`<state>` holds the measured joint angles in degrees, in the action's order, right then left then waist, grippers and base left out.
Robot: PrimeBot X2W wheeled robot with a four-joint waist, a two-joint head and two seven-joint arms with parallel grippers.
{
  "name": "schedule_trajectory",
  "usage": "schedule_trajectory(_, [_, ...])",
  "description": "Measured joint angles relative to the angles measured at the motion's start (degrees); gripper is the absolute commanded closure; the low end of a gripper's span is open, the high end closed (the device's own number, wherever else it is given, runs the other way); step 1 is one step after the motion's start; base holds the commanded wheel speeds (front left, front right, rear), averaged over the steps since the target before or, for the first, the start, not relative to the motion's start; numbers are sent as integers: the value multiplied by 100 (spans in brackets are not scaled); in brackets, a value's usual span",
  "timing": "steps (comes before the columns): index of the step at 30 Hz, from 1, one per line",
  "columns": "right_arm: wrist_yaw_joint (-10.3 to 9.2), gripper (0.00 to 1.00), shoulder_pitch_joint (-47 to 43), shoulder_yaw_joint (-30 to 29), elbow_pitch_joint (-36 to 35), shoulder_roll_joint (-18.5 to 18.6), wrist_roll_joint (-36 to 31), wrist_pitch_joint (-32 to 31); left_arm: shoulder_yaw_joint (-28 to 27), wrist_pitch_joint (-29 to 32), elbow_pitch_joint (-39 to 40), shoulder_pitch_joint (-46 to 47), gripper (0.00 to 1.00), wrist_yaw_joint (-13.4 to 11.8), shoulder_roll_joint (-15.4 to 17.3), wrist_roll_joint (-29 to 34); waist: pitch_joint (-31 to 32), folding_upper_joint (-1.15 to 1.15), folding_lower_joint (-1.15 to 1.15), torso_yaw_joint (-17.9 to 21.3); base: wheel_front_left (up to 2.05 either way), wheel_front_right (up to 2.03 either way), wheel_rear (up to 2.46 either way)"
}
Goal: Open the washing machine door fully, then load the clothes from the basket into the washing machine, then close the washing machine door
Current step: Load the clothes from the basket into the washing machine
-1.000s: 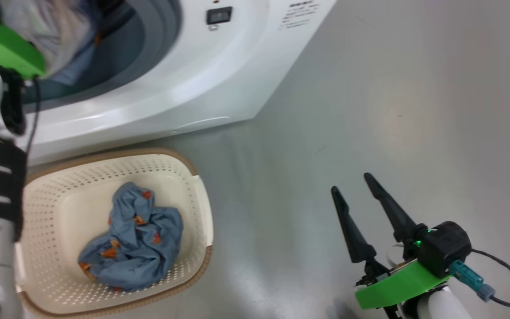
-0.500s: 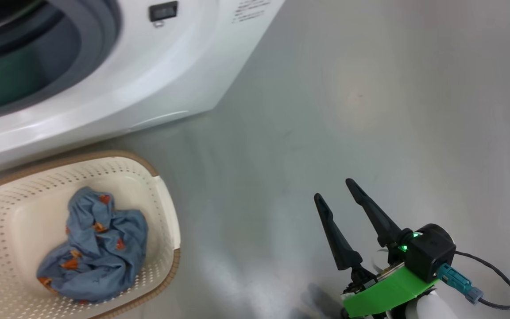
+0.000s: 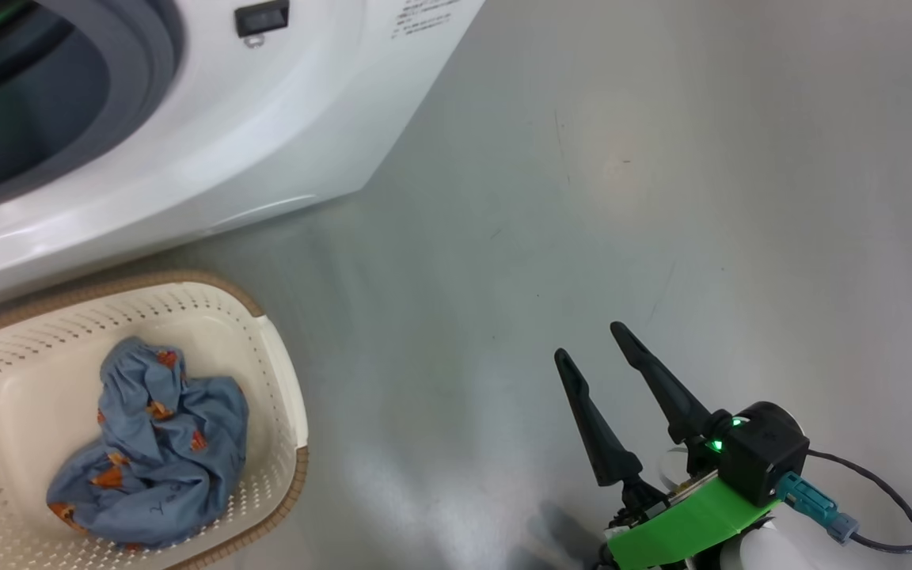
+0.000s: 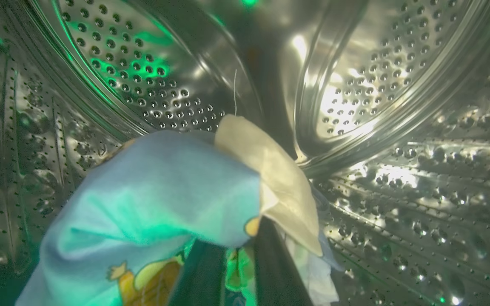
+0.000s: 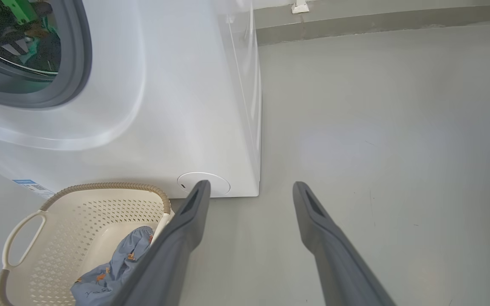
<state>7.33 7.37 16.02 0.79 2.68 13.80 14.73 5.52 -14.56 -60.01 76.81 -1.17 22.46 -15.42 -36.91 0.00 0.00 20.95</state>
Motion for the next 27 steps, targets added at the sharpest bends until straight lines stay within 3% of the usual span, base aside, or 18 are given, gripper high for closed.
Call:
schedule_trajectory(1, [0,0,0,1,8,0,0,0,42,35,-123,2,22,2,-3,3,20,0,0,-8,0,0,0])
schedule_trajectory(2, [0,0,0,4,16,0,0,0,89,55,-238,3,0,33,-11,20,45,0,0,-17,0,0,0])
schedule_trajectory(15, [0,0,0,1,130,1,44,0,174,33,-826,29,0,16,-423,-1,473,0,0,-144,0,0,0])
schedule_trajectory(27, [0,0,-10,-64,260,3,49,0,123,-7,-326,-1007,0,-119,-1021,-104,1029,0,0,-360,0,0,0])
